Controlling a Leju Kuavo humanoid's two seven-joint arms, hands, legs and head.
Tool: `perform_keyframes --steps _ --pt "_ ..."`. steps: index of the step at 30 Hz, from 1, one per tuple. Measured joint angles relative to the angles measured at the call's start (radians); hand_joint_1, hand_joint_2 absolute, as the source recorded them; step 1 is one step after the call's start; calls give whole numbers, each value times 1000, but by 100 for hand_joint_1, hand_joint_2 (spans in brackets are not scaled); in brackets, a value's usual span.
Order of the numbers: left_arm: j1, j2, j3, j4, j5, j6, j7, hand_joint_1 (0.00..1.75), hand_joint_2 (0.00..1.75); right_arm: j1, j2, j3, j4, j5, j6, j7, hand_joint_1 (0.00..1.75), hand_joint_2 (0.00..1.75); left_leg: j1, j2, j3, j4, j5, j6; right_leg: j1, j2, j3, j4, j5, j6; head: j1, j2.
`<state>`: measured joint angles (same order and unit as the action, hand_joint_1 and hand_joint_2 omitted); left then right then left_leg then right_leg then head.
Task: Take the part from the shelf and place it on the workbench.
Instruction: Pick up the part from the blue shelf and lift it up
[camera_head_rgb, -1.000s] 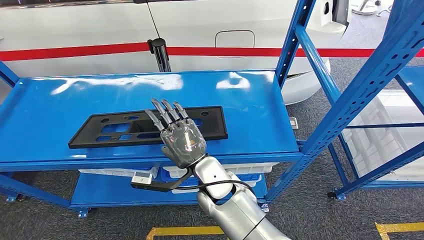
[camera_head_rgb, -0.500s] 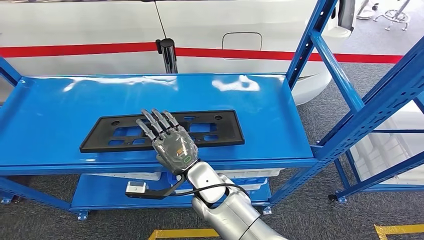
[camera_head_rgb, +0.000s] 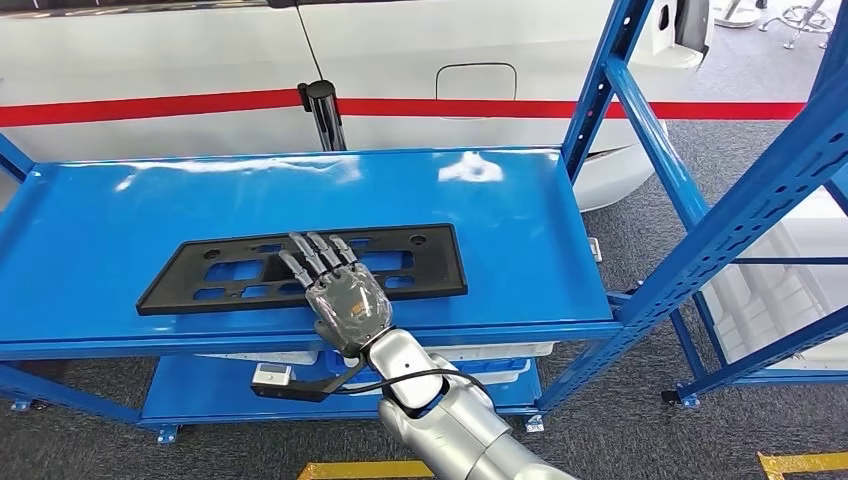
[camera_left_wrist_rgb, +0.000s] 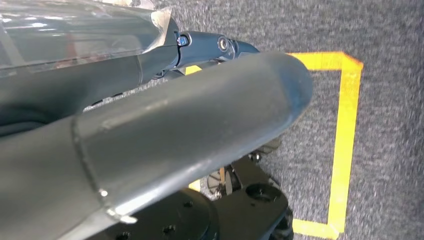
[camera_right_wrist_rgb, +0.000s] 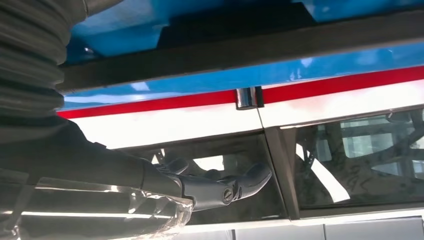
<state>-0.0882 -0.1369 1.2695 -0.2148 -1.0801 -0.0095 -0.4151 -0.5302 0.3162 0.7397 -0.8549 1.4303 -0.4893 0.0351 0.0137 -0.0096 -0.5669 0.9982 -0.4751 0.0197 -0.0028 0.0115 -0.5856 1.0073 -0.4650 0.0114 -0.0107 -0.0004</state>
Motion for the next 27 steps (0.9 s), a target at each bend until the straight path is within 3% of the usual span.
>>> perform_keyframes --steps 8,24,27 --pt "0 -1 4 0 -1 20 -10 0 0 -37 4 -14 111 -17 -70 25 0 175 2 1 1 -3 2 -13 3 0 0 1 -1 -2 1 0" --pt "0 -6 6 0 -3 37 -5 0 0 -101 21 -68 253 6 -168 80 0 175 -6 1 1 -1 2 -13 -4 0 1 1 -1 -2 1 0" --pt "0 -7 6 0 -4 41 -3 0 0 -110 21 -86 269 13 -176 97 123 175 -6 1 1 -1 2 -13 -4 0 1 1 -1 -2 1 0"
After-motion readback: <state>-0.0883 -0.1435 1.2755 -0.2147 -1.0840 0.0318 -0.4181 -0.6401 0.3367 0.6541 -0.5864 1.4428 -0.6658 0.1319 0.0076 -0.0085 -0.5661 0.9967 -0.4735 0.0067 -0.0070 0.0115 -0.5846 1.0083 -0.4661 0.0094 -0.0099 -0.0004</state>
